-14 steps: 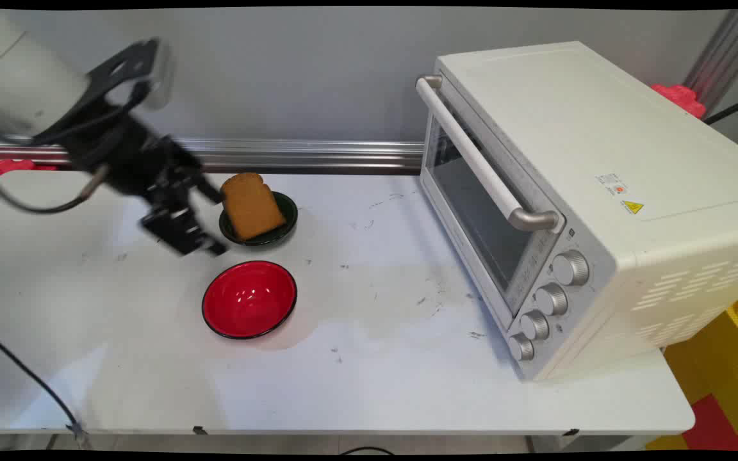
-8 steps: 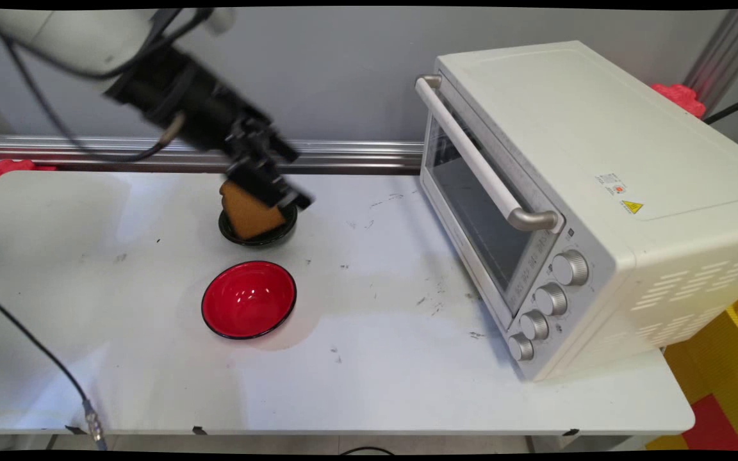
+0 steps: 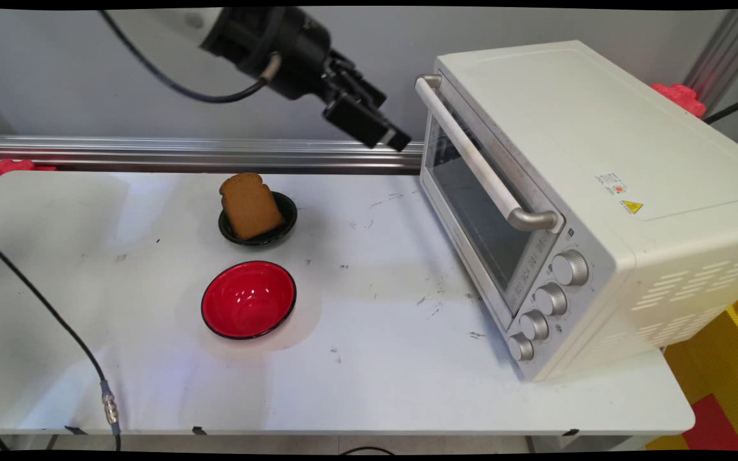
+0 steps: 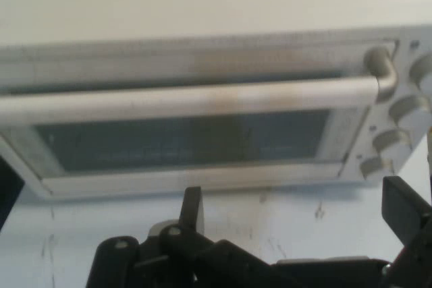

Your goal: Open the oven

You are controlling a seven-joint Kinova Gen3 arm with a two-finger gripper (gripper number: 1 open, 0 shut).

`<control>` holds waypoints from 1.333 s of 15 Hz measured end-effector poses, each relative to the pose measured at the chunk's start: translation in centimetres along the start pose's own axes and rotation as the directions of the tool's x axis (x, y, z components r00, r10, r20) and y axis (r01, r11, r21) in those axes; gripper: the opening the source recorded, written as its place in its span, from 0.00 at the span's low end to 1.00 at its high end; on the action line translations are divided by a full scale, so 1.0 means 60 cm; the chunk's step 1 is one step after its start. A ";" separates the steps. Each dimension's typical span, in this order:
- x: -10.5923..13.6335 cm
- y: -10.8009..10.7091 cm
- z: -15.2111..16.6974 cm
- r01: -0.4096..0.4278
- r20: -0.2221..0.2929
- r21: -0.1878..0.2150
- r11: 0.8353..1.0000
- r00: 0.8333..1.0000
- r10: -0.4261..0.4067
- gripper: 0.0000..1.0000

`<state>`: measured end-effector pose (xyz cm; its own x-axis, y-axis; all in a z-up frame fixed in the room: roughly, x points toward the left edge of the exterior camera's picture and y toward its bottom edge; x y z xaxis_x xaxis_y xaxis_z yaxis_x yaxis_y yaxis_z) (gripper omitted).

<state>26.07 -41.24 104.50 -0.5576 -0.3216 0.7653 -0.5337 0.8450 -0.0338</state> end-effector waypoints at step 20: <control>0.054 -0.068 0.090 -0.017 0.040 -0.009 1.000 0.999 0.017 0.00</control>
<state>23.00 -48.08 103.66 -0.5920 -0.3240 0.7380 -0.5183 0.8542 -0.0407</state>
